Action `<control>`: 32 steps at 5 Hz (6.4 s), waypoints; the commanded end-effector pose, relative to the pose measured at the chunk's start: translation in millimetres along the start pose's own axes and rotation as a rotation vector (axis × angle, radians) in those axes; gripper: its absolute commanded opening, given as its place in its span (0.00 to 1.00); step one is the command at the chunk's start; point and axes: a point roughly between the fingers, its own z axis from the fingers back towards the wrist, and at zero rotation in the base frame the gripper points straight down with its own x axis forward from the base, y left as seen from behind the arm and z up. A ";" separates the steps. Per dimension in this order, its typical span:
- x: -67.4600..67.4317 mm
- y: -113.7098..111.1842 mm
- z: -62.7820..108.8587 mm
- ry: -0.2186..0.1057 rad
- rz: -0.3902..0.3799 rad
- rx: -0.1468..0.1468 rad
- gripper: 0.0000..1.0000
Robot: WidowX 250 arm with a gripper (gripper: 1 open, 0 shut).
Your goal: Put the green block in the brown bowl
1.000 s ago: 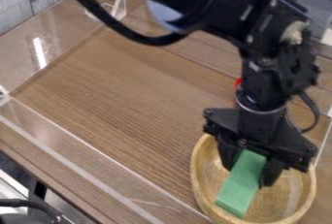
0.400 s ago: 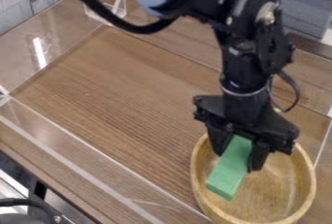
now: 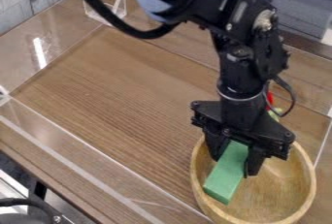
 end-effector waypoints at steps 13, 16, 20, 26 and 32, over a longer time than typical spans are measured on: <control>28.7 -3.2 15.4 0.004 0.022 0.042 0.00; 46.4 -7.6 67.6 -0.078 0.031 0.032 0.00; 43.8 -6.0 58.7 -0.049 0.046 0.043 1.00; 4.6 -21.5 0.4 0.058 -0.008 0.033 1.00; -2.8 -17.5 -11.5 0.082 -0.010 0.048 0.00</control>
